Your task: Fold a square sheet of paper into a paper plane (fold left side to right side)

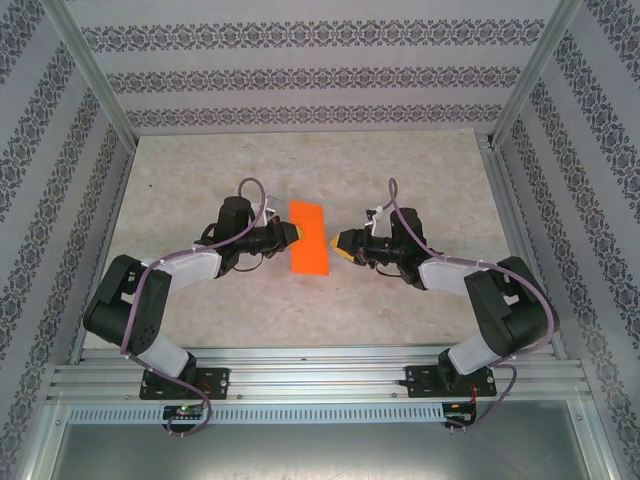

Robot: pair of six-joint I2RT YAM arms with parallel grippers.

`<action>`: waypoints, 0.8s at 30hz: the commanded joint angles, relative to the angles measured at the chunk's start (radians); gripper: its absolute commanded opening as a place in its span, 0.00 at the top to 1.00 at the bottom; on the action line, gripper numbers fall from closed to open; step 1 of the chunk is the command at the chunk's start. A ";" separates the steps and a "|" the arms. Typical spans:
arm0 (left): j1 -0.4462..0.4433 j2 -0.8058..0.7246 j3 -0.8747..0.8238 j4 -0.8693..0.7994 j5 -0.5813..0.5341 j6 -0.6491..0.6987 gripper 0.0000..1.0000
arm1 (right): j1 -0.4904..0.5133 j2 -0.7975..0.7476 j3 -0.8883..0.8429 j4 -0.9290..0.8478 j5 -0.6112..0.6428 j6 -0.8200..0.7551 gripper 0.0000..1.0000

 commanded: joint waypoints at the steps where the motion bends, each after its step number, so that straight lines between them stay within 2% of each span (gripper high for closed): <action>1: -0.009 0.039 -0.033 0.015 -0.042 0.023 1.00 | 0.033 -0.125 0.105 -0.487 0.261 -0.391 0.63; 3: -0.009 0.069 -0.040 0.026 -0.052 -0.001 1.00 | 0.099 -0.189 0.130 -0.615 0.432 -0.539 0.60; 5: -0.011 0.088 -0.035 0.029 -0.055 -0.033 1.00 | 0.168 -0.246 0.117 -0.643 0.556 -0.638 0.57; 10: -0.011 0.084 0.008 -0.075 -0.078 -0.045 1.00 | 0.436 -0.421 -0.009 -0.532 0.859 -0.879 0.42; 12: -0.010 0.084 0.014 -0.091 -0.081 -0.046 1.00 | 0.534 -0.448 -0.058 -0.464 0.943 -0.977 0.39; 17: -0.011 0.092 0.009 -0.081 -0.077 -0.063 1.00 | 0.701 -0.369 -0.089 -0.306 1.079 -1.203 0.36; 24: -0.010 0.092 0.007 -0.083 -0.068 -0.067 1.00 | 0.836 -0.120 -0.008 -0.169 1.235 -1.419 0.31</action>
